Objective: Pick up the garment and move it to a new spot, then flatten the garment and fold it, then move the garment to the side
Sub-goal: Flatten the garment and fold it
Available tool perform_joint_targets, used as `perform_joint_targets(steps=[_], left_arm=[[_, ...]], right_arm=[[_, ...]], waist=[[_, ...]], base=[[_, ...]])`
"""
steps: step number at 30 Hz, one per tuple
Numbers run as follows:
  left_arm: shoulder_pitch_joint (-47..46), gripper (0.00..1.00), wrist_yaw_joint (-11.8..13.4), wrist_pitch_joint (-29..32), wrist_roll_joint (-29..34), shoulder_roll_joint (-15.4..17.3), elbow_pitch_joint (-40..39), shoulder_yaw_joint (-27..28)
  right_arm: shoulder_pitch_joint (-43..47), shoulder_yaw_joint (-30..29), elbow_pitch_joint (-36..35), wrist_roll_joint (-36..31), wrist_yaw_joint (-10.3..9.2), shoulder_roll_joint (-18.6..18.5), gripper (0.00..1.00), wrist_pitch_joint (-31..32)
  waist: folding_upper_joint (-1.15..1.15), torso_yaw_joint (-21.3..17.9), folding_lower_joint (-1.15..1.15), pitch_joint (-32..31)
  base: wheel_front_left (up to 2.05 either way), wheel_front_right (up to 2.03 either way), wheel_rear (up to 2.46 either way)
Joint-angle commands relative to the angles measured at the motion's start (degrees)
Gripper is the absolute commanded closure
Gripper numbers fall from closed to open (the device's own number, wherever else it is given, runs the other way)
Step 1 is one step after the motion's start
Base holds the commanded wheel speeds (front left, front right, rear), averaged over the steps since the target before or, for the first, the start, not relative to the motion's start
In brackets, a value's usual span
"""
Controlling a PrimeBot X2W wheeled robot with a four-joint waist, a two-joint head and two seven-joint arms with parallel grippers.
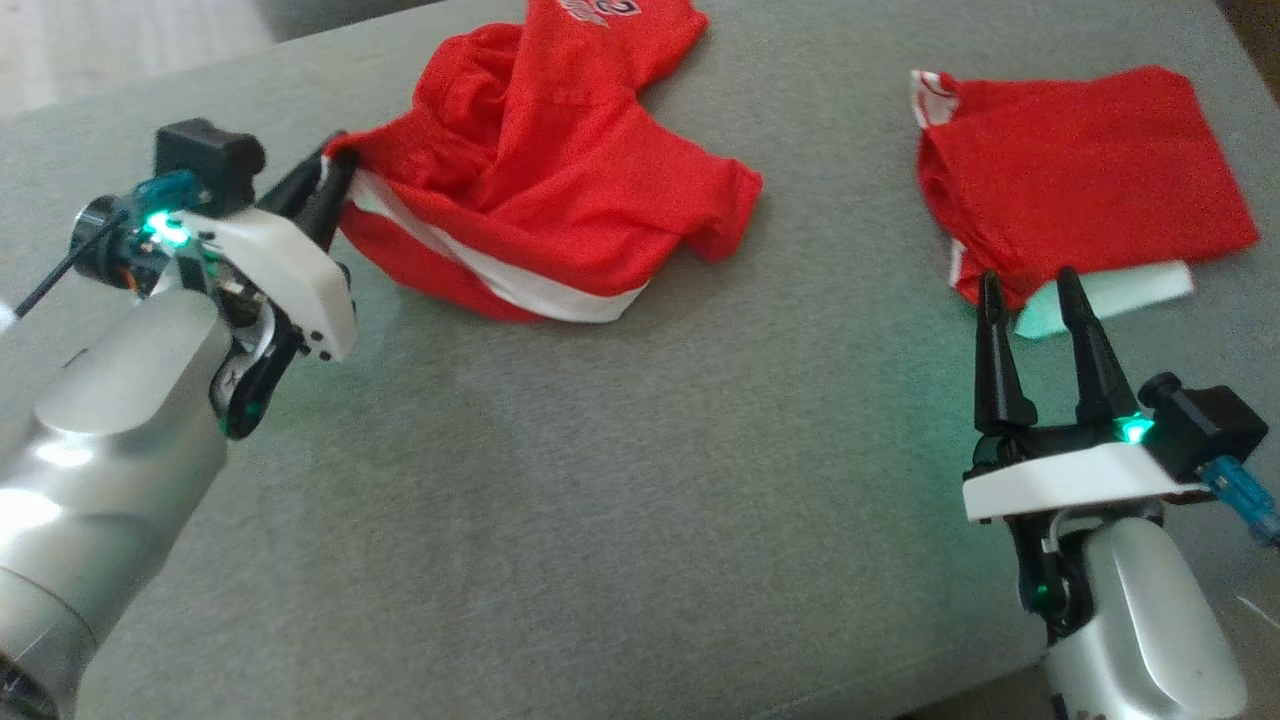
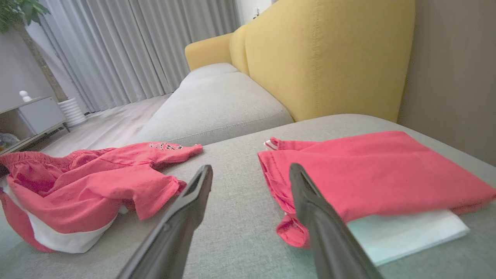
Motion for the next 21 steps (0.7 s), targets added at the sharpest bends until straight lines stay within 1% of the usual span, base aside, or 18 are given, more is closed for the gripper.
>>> perform_joint_targets(steps=[1, 4, 8, 10, 11, 15, 20, 21], left_arm=[[-1.54, 1.00, 1.24, -3.38, -0.18, 1.24, -0.06, 3.35], [0.33, 1.00, 2.94, -7.63, -1.00, 0.88, 0.49, 5.00], [3.30, 1.00, 4.60, -10.76, -1.62, 0.81, 0.44, 6.59], [5.05, 1.00, 5.26, -11.53, -1.71, 0.80, 0.06, 7.16], [5.05, 1.00, 5.26, -11.53, -1.71, 0.80, 0.06, 7.16], [8.94, 1.00, 6.23, -12.26, -1.22, 0.78, -1.28, 7.60], [13.58, 1.00, 7.61, -12.56, -0.10, 0.36, -3.63, 8.30], [14.36, 0.93, 7.90, -12.58, 0.27, 0.21, -4.13, 8.44]], right_arm=[[-1.09, 0.75, -1.63, -0.94, -0.04, -0.13, 0.00, -0.62], [-0.70, 0.57, -1.56, -1.87, -0.04, -0.13, 0.00, -0.62], [-0.09, 0.47, -1.22, -3.00, -0.04, -0.13, 0.00, -0.62], [0.23, 0.45, -0.94, -3.52, -0.04, -0.13, 0.00, -0.62], [0.23, 0.45, -0.94, -3.52, -0.04, -0.13, 0.00, -0.62], [0.71, 0.69, -0.39, -4.40, -0.04, -0.13, 0.00, -0.62], [0.95, 0.70, 0.15, -5.06, -0.04, -0.13, 0.00, -0.62], [1.06, 0.62, 0.21, -5.10, -0.04, -0.13, 0.00, -0.62]], waist=[[0.00, 2.86, 0.00, -1.26], [0.00, 5.31, 0.00, -2.12], [0.00, 8.49, 0.00, -3.13], [0.00, 9.93, 0.00, -3.64], [0.00, 9.93, 0.00, -3.64], [0.00, 12.32, 0.00, -4.55], [0.00, 14.35, 0.00, -5.47], [0.00, 14.72, 0.00, -5.64]], base=[[0.00, 0.00, 0.00], [0.00, 0.00, 0.00], [0.00, 0.00, 0.00], [0.00, 0.00, 0.00], [0.00, 0.00, 0.00], [0.00, 0.00, 0.00], [0.00, 0.00, 0.00], [0.00, 0.00, 0.00]])
